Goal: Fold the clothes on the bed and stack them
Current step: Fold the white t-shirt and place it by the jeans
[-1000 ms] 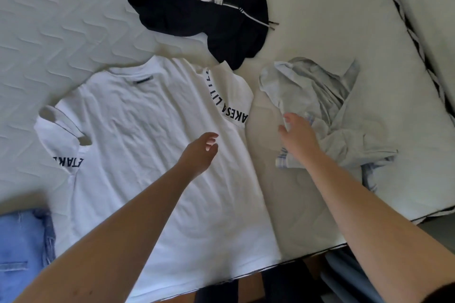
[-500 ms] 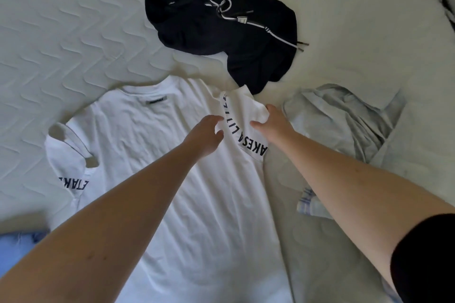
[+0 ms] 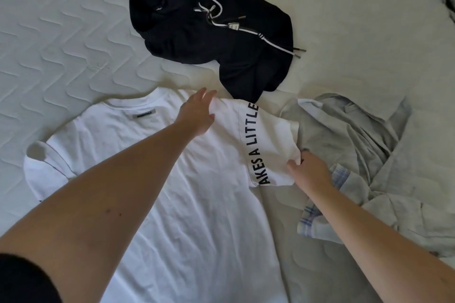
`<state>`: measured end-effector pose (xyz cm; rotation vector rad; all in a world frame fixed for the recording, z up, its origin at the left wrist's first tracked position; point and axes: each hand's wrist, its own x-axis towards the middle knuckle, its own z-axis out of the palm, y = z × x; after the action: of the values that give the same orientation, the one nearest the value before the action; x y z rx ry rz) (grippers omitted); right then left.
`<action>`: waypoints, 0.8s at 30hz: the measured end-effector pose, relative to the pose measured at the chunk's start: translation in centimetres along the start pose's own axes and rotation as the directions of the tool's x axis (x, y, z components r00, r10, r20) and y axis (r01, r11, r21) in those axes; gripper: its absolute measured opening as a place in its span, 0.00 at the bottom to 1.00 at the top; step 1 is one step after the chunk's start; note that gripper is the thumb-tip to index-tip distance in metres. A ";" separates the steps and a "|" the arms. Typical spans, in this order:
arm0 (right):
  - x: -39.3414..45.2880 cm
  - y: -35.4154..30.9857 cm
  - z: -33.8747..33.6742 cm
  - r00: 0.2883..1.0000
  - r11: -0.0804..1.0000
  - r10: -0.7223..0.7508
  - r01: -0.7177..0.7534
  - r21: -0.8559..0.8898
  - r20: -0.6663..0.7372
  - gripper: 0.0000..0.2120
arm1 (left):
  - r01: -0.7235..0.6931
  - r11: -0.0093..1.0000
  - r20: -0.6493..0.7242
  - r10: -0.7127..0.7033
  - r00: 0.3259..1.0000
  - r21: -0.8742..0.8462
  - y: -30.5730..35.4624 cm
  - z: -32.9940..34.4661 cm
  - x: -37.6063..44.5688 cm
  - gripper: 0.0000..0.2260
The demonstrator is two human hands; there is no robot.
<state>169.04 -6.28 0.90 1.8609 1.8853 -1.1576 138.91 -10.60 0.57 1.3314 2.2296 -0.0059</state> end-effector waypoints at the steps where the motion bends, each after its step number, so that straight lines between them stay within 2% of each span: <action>1: 0.0 -0.3 -0.2 0.997 0.999 -0.047 0.046 -0.005 -0.068 0.08 | -0.011 0.999 -0.009 0.011 1.000 0.040 0.0 -0.1 0.6 0.29; 2: 0.2 -0.7 -0.4 0.978 0.993 -0.120 0.120 -0.014 -0.173 0.08 | -0.025 0.995 -0.023 0.028 0.999 0.094 -0.1 -0.2 1.3 0.28; 4: 0.9 -2.2 -0.8 0.870 0.951 -0.308 0.291 -0.103 -0.385 0.13 | -0.056 0.970 -0.040 0.067 0.997 0.237 -0.3 -0.6 2.8 0.22; 5: 1.7 -3.1 -1.1 0.823 0.924 -0.383 0.350 -0.157 -0.419 0.17 | -0.060 0.952 -0.035 0.074 0.997 0.300 -0.4 -1.0 3.5 0.19; 6: 2.6 -4.1 -1.4 0.807 0.897 -0.442 0.396 -0.195 -0.391 0.20 | -0.060 0.934 -0.019 0.072 0.997 0.353 -0.4 -1.4 4.2 0.16; 8: 4.6 -6.4 -1.8 0.830 0.859 -0.506 0.461 -0.222 -0.236 0.23 | -0.083 0.909 0.045 0.071 0.996 0.408 -0.1 -2.3 5.2 0.11; 10: 6.2 -8.3 -1.7 0.859 0.831 -0.508 0.470 -0.297 -0.061 0.26 | -0.119 0.936 0.119 0.084 0.989 0.332 0.1 -3.0 5.7 0.05; 12: 7.3 -9.3 -1.3 0.870 0.802 -0.491 0.471 -0.368 0.043 0.23 | -0.117 0.976 0.196 0.081 0.977 0.182 0.1 -3.3 5.9 0.06; 14: 7.8 -9.3 -1.0 0.855 0.788 -0.518 0.485 -0.381 0.018 0.13 | -0.107 0.992 0.232 0.090 0.968 0.062 -0.1 -3.7 6.0 0.09; 16: 8.0 -8.7 -1.1 0.836 0.804 -0.542 0.488 -0.339 -0.084 0.09 | -0.115 0.993 0.199 0.107 0.974 0.031 -0.1 -4.3 6.1 0.11; 19: 8.1 -7.4 -1.6 0.832 0.834 -0.525 0.461 -0.304 -0.179 0.10 | -0.157 0.979 0.084 0.147 0.986 0.133 0.3 -4.3 6.7 0.10; 21: 8.0 -6.4 -1.8 0.819 0.821 -0.539 0.456 -0.344 -0.200 0.10 | -0.122 0.970 -0.032 0.132 0.991 0.211 0.7 -3.5 6.6 0.08; 24: 7.7 -5.1 -1.9 0.835 0.803 -0.528 0.431 -0.412 -0.154 0.19 | -0.074 0.978 -0.162 0.107 0.981 0.196 1.3 -1.6 6.0 0.08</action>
<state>163.78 1.28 -1.16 1.4170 2.6234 -0.6176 137.03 -4.64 -0.37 1.5896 2.3571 -0.0740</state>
